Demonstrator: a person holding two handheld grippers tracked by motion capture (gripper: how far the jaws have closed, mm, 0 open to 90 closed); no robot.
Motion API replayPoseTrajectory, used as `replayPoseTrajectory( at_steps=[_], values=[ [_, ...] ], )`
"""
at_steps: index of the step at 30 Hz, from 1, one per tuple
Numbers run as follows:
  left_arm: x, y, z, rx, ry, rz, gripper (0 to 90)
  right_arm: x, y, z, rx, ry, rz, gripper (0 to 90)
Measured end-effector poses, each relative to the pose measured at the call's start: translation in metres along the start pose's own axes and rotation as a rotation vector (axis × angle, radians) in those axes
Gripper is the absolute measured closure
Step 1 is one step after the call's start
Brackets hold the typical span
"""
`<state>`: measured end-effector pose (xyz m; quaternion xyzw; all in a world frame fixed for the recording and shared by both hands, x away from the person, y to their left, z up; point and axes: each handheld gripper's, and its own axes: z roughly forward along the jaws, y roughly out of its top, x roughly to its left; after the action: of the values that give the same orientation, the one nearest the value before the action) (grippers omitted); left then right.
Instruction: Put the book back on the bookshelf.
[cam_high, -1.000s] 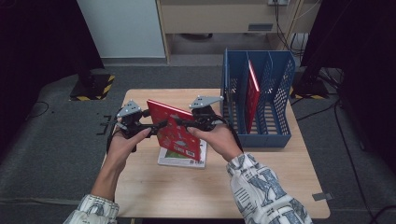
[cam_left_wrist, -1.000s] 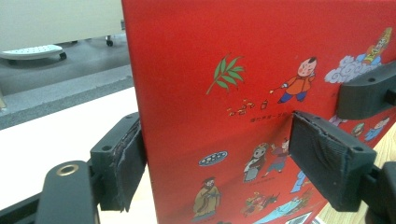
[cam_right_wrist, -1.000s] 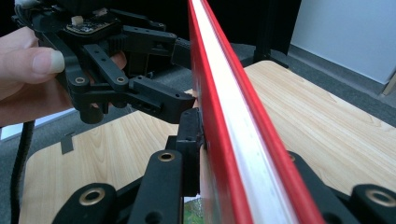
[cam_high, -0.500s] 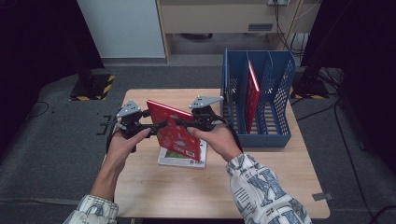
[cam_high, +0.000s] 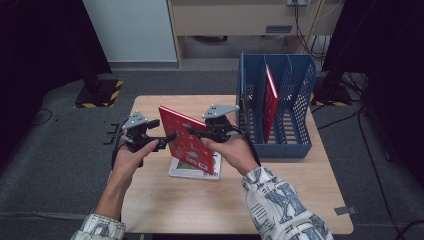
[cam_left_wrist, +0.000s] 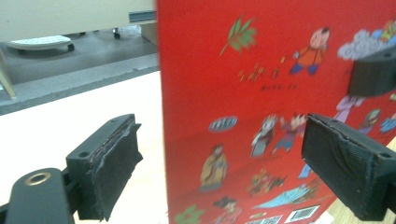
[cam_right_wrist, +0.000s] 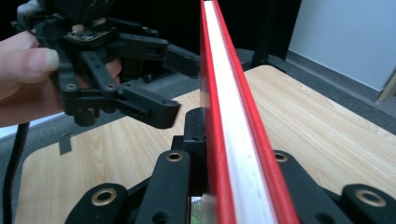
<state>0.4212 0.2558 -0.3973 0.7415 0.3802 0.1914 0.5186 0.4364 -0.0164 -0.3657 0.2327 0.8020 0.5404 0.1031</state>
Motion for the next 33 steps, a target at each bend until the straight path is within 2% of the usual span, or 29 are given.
replayPoseTrajectory(
  at_steps=[4, 8, 20, 26, 28, 31, 33],
  values=[
    [0.003, -0.006, -0.004, 0.005, 0.039, -0.014, 9.6, 0.000, -0.002, -0.002, -0.015, -0.029, 0.027, 79.2],
    [0.005, -0.020, -0.005, 0.051, 0.065, -0.007, 9.1, 0.000, -0.003, -0.005, -0.032, -0.068, 0.045, 79.3],
    [0.013, -0.077, 0.002, 0.147, 0.121, -0.038, 9.1, -0.001, -0.001, -0.018, -0.052, -0.112, 0.053, 79.2],
    [0.019, -0.097, 0.004, 0.211, 0.168, -0.014, 9.2, -0.001, 0.001, -0.022, -0.052, -0.131, 0.057, 79.3],
    [0.022, -0.101, 0.002, 0.216, 0.176, -0.024, 9.2, -0.002, 0.002, -0.023, -0.054, -0.135, 0.059, 79.3],
    [0.026, -0.107, 0.001, 0.205, 0.170, -0.087, 9.2, -0.003, 0.003, -0.023, -0.054, -0.143, 0.065, 79.2],
    [0.028, -0.110, 0.000, 0.217, 0.172, -0.085, 9.2, -0.002, 0.004, -0.024, -0.052, -0.146, 0.058, 79.2]
  ],
)
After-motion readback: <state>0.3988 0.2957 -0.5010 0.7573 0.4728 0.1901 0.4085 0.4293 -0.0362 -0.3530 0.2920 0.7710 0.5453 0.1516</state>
